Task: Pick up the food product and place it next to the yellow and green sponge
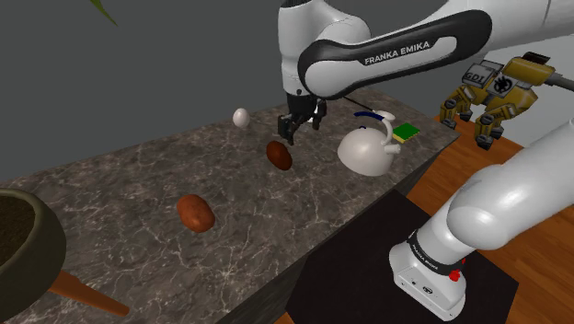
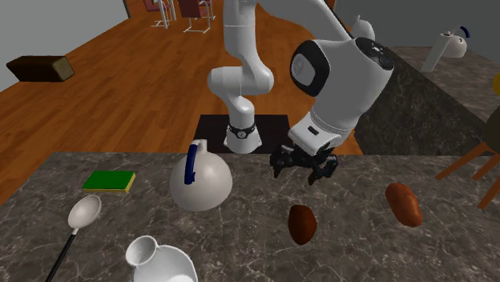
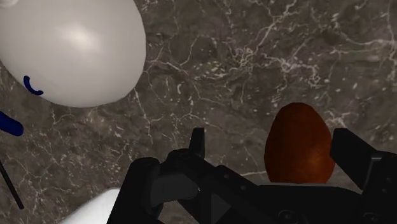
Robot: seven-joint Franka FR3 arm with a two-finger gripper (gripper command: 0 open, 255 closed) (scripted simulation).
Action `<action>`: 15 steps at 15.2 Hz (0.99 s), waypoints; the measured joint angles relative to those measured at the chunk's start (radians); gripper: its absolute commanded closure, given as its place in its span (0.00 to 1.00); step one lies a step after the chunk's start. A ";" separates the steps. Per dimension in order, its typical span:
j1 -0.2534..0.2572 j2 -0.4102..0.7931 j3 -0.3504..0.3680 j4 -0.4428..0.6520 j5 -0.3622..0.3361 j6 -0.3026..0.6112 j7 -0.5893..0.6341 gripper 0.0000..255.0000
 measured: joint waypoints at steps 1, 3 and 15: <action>0.001 0.037 0.012 0.020 -0.021 0.004 0.023 0.00; 0.005 0.123 0.034 0.057 -0.071 0.022 0.077 0.00; 0.027 0.347 0.047 0.114 -0.217 0.104 0.212 0.00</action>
